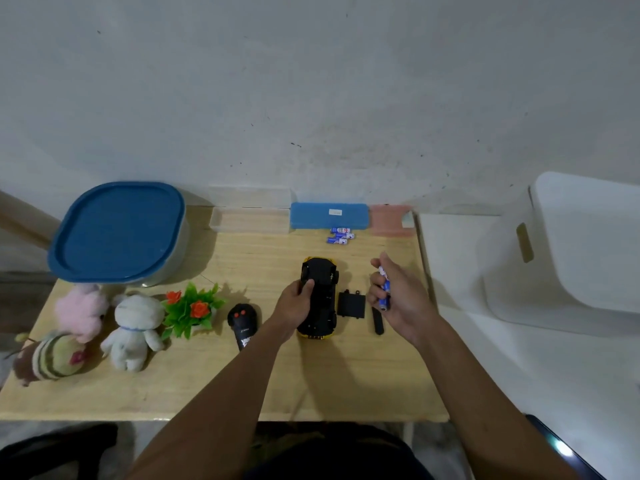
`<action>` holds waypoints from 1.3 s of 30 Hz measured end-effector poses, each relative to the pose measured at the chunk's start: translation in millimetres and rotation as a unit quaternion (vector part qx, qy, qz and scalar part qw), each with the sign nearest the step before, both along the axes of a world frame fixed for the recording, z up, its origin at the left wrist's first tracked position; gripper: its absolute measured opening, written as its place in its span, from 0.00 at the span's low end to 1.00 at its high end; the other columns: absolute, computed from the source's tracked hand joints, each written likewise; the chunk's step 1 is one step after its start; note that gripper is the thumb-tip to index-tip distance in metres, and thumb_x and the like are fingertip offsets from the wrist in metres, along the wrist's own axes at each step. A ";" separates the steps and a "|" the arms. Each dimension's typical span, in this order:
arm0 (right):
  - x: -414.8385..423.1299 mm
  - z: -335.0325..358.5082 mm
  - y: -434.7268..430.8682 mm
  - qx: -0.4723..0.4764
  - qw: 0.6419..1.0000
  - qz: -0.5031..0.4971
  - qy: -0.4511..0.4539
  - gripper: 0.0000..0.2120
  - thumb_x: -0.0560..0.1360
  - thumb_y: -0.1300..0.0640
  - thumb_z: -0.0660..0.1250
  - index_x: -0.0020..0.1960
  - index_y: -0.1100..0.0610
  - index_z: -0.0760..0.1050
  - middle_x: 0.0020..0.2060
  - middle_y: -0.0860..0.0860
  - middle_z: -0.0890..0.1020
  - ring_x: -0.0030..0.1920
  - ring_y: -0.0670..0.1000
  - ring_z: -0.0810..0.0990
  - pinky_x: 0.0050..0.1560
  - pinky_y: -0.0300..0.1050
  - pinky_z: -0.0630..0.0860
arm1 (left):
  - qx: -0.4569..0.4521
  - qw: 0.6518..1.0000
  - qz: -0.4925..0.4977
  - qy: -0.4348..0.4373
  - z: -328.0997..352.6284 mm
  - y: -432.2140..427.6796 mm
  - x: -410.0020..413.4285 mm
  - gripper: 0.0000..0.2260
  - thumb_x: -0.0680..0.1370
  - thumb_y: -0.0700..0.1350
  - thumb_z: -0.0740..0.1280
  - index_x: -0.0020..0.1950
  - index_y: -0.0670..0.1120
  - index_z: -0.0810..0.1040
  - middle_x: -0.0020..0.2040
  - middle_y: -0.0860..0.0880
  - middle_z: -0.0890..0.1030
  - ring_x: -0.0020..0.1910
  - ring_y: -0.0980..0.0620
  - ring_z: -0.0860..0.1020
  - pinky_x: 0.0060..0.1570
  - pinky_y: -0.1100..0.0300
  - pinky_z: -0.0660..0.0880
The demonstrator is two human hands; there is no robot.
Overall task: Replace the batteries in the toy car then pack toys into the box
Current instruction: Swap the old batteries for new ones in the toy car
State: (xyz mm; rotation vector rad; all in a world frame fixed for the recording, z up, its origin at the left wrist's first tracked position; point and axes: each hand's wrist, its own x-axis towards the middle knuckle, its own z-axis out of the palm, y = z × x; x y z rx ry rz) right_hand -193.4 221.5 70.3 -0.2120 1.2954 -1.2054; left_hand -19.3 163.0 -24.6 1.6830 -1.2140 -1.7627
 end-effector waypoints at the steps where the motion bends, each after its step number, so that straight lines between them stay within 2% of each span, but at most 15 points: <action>1: 0.7 0.0 -0.4 0.001 1.000 -0.003 -0.009 0.11 0.81 0.50 0.62 0.53 0.58 0.74 0.30 0.49 0.68 0.27 0.46 0.64 0.33 0.41 0.68 | -0.005 1.000 -0.002 -0.009 -1.1 -0.1 -0.2 0.14 0.84 0.51 0.56 0.62 0.45 0.76 0.52 0.48 0.81 0.51 0.49 0.79 0.52 0.56 0.76; 4: 2.8 0.7 -1.7 0.004 0.999 -0.012 -0.034 0.09 0.81 0.52 0.63 0.53 0.58 0.74 0.32 0.49 0.72 0.28 0.45 0.68 0.30 0.38 0.71 | -0.019 0.999 -0.004 -0.031 -3.5 -0.8 -0.3 0.14 0.84 0.50 0.56 0.62 0.45 0.76 0.51 0.49 0.80 0.49 0.50 0.79 0.49 0.57 0.75; 8: 4.6 -0.1 -2.1 0.014 1.000 0.008 0.016 0.08 0.81 0.56 0.63 0.57 0.58 0.76 0.40 0.51 0.74 0.29 0.44 0.69 0.25 0.35 0.64 | -0.023 0.999 0.001 -0.036 -4.2 -4.8 1.0 0.15 0.84 0.49 0.58 0.66 0.43 0.74 0.56 0.47 0.79 0.52 0.49 0.78 0.49 0.57 0.74; 13: 4.3 0.7 0.2 0.043 0.997 0.039 0.057 0.11 0.81 0.53 0.61 0.60 0.55 0.75 0.30 0.47 0.69 0.25 0.44 0.63 0.21 0.37 0.55 | 0.014 0.999 0.022 -0.029 -3.2 -12.1 8.3 0.19 0.82 0.52 0.63 0.69 0.44 0.70 0.60 0.45 0.76 0.54 0.48 0.76 0.54 0.55 0.75; 16: 4.3 4.5 6.5 0.053 0.986 0.062 0.147 0.16 0.79 0.44 0.63 0.55 0.55 0.76 0.28 0.47 0.66 0.24 0.45 0.59 0.24 0.40 0.53 | -0.061 0.993 0.023 -0.096 -3.5 -16.9 15.5 0.21 0.80 0.54 0.64 0.69 0.45 0.72 0.59 0.45 0.76 0.56 0.47 0.76 0.54 0.56 0.74; 19: 4.2 11.7 16.8 0.077 0.971 0.054 0.218 0.18 0.76 0.40 0.65 0.51 0.55 0.79 0.26 0.48 0.66 0.24 0.46 0.58 0.25 0.38 0.53 | -0.210 0.972 0.022 -0.105 8.3 -16.0 21.7 0.12 0.80 0.51 0.66 0.59 0.45 0.80 0.49 0.48 0.80 0.48 0.50 0.79 0.47 0.58 0.75; 22: -1.8 16.2 23.0 0.086 0.941 0.069 0.319 0.12 0.76 0.44 0.68 0.48 0.53 0.81 0.28 0.49 0.73 0.23 0.44 0.65 0.22 0.36 0.61 | -0.331 0.938 -0.059 -0.082 22.8 -21.3 16.1 0.06 0.79 0.46 0.67 0.50 0.47 0.82 0.42 0.55 0.81 0.42 0.58 0.78 0.44 0.60 0.76; 24: -12.2 12.4 25.8 0.078 0.919 0.080 0.377 0.08 0.77 0.48 0.68 0.48 0.51 0.80 0.32 0.48 0.77 0.28 0.44 0.72 0.27 0.35 0.67 | -0.367 0.918 -0.117 -0.093 32.2 -28.4 3.0 0.06 0.79 0.47 0.67 0.49 0.48 0.82 0.42 0.56 0.82 0.42 0.58 0.79 0.44 0.60 0.77; 27: -37.0 -1.3 26.0 0.072 0.885 0.106 0.447 0.04 0.77 0.48 0.68 0.47 0.47 0.80 0.37 0.44 0.81 0.37 0.45 0.78 0.39 0.36 0.71 | -0.372 0.900 -0.191 -0.123 44.7 -40.0 -25.7 0.08 0.79 0.51 0.66 0.54 0.50 0.82 0.41 0.54 0.81 0.39 0.56 0.78 0.42 0.58 0.77; 30: -68.5 -22.9 12.9 0.084 0.855 0.123 0.497 0.03 0.76 0.48 0.68 0.49 0.45 0.78 0.43 0.41 0.81 0.42 0.44 0.79 0.44 0.38 0.72 | -0.371 0.875 -0.262 -0.166 48.9 -61.6 -61.6 0.15 0.79 0.54 0.66 0.63 0.52 0.78 0.43 0.51 0.82 0.43 0.52 0.79 0.43 0.59 0.74; 33: -99.2 -46.1 -11.9 0.102 0.824 0.150 0.537 0.07 0.75 0.46 0.67 0.54 0.42 0.77 0.53 0.44 0.81 0.49 0.46 0.80 0.50 0.42 0.75 | -0.346 0.867 -0.297 -0.200 37.5 -85.2 -98.3 0.21 0.79 0.55 0.65 0.71 0.51 0.72 0.46 0.50 0.83 0.49 0.49 0.80 0.46 0.56 0.76; 35: -117.2 -58.0 -33.2 0.110 0.800 0.178 0.563 0.13 0.75 0.45 0.67 0.59 0.43 0.77 0.56 0.46 0.82 0.52 0.49 0.81 0.54 0.46 0.77 | -0.327 0.867 -0.299 -0.226 25.4 -97.5 -118.6 0.24 0.79 0.56 0.65 0.73 0.51 0.69 0.48 0.49 0.83 0.52 0.48 0.81 0.48 0.54 0.77; 39: -144.6 -70.2 -79.3 0.096 0.705 0.272 0.648 0.22 0.76 0.42 0.63 0.69 0.43 0.70 0.56 0.49 0.82 0.53 0.54 0.81 0.52 0.46 0.78 | -0.294 0.893 -0.255 -0.226 1.9 -108.5 -141.8 0.21 0.78 0.56 0.67 0.67 0.48 0.73 0.46 0.47 0.84 0.48 0.47 0.82 0.43 0.54 0.77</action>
